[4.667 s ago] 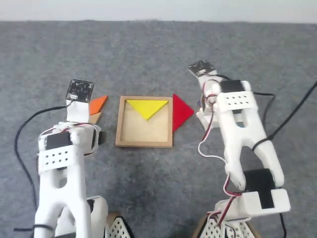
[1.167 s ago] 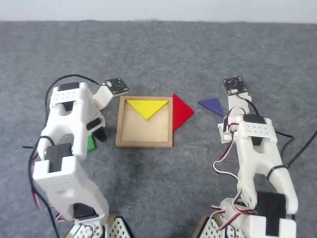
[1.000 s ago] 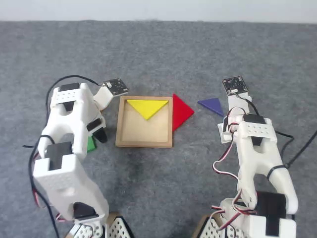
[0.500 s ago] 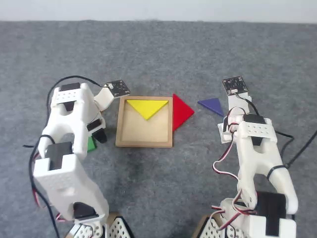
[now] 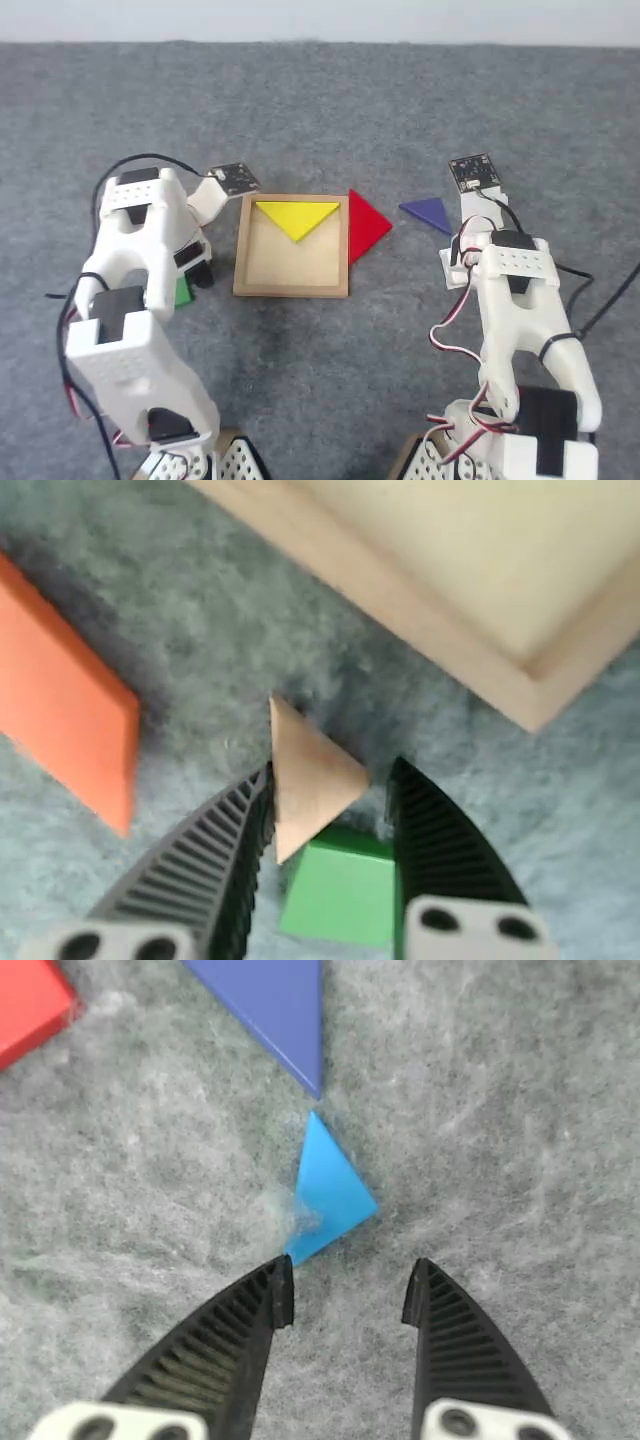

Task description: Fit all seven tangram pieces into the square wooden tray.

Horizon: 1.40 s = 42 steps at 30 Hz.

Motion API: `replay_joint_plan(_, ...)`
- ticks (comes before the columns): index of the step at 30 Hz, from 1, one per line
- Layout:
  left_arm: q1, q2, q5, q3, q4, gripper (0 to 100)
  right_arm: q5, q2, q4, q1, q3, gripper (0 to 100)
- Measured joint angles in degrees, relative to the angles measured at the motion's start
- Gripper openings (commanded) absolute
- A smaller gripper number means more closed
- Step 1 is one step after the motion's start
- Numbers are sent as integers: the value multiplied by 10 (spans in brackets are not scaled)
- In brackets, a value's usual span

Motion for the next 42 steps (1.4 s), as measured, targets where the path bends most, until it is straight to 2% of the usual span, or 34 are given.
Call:
replay_joint_plan(7,-3,0,84,0,17,171,0,0,0,0,0,191)
replay_joint_plan(15,11,0,123,0,31,97,0,0,0,0,0,191)
replay_joint_plan(30,25,1,304,0,69,69,0,0,0,0,0,191)
replay_joint_plan(35,25,1,329,0,102,70,0,0,0,0,0,191)
replay_joint_plan(38,25,-25,330,4,117,101,0,0,0,0,0,191)
replay_joint_plan(42,19,-110,331,60,117,209,0,0,0,0,0,191)
